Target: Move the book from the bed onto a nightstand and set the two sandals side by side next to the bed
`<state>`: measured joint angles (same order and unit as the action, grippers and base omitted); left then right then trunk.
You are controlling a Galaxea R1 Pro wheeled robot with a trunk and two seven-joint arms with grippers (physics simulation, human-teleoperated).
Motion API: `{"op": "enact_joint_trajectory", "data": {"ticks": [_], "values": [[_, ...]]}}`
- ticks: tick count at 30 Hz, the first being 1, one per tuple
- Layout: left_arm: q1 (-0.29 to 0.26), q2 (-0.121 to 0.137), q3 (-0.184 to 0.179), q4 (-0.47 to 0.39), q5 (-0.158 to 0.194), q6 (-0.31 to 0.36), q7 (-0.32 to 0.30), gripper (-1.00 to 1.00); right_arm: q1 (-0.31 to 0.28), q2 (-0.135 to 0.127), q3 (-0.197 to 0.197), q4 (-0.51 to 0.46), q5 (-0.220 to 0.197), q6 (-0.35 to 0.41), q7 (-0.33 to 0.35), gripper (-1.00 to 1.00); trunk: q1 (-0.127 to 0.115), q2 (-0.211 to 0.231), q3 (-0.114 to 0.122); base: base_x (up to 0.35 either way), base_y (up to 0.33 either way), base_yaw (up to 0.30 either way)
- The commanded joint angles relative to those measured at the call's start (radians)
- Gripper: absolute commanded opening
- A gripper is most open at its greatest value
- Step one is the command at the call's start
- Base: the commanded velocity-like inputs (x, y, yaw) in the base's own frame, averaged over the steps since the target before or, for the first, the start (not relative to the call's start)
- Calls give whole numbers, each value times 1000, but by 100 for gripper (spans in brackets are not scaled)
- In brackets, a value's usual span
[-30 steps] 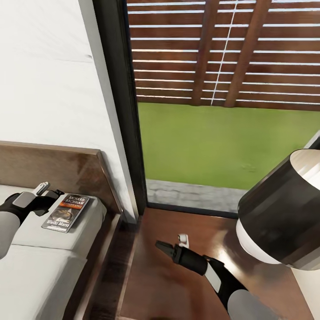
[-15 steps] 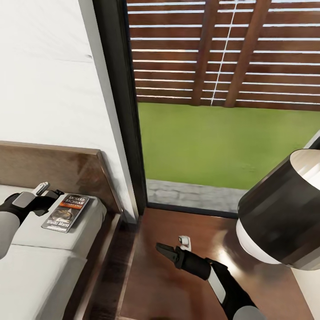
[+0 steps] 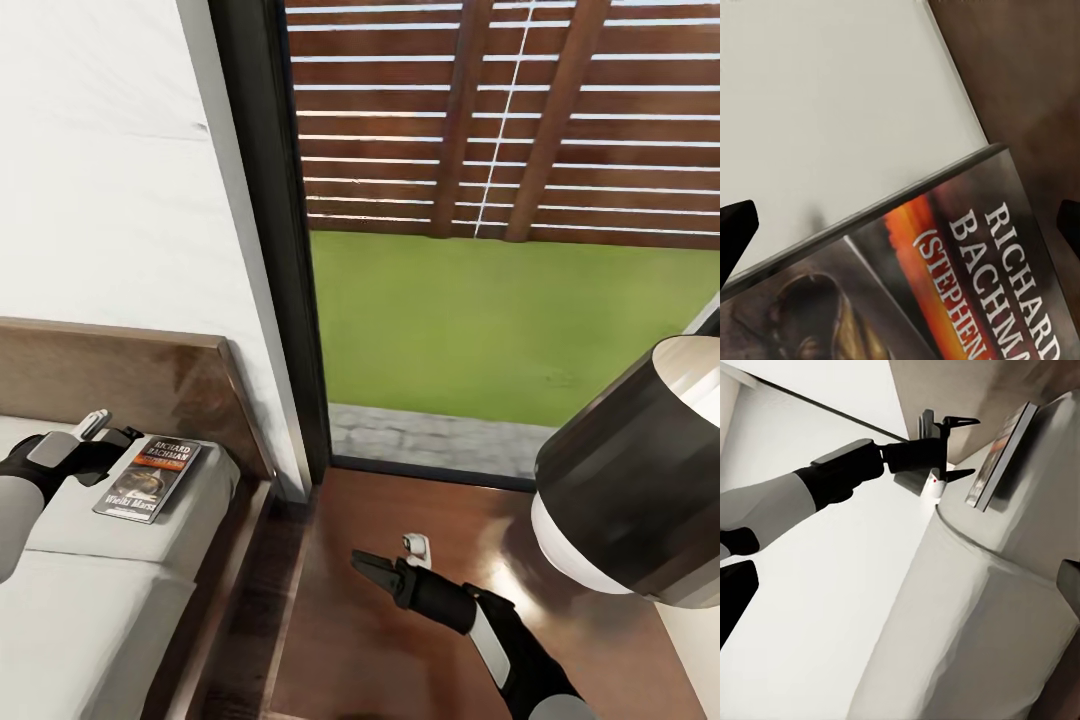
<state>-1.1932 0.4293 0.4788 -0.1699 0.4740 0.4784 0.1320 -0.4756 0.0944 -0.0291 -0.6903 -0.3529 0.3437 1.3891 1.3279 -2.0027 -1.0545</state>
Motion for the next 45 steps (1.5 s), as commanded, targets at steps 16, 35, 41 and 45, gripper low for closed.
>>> {"op": "enact_joint_trajectory", "data": {"ticks": [16,35,41,45], "values": [[0,0,0,-2,10,5,8,100,2,-4,-3,35,-9,13,4,100,0,0,-1,0,0,0],[0,1,0,-2,9,5,8,100,2,-2,-3,41,-12,78,4,100,0,0,-9,0,0,0],[0,2,0,-2,9,5,8,100,2,-1,-3,41,-13,81,4,100,0,0,-17,0,0,0],[0,2,0,-2,9,5,8,100,2,-1,-3,41,-13,81,4,100,0,0,-22,0,0,0]]}}
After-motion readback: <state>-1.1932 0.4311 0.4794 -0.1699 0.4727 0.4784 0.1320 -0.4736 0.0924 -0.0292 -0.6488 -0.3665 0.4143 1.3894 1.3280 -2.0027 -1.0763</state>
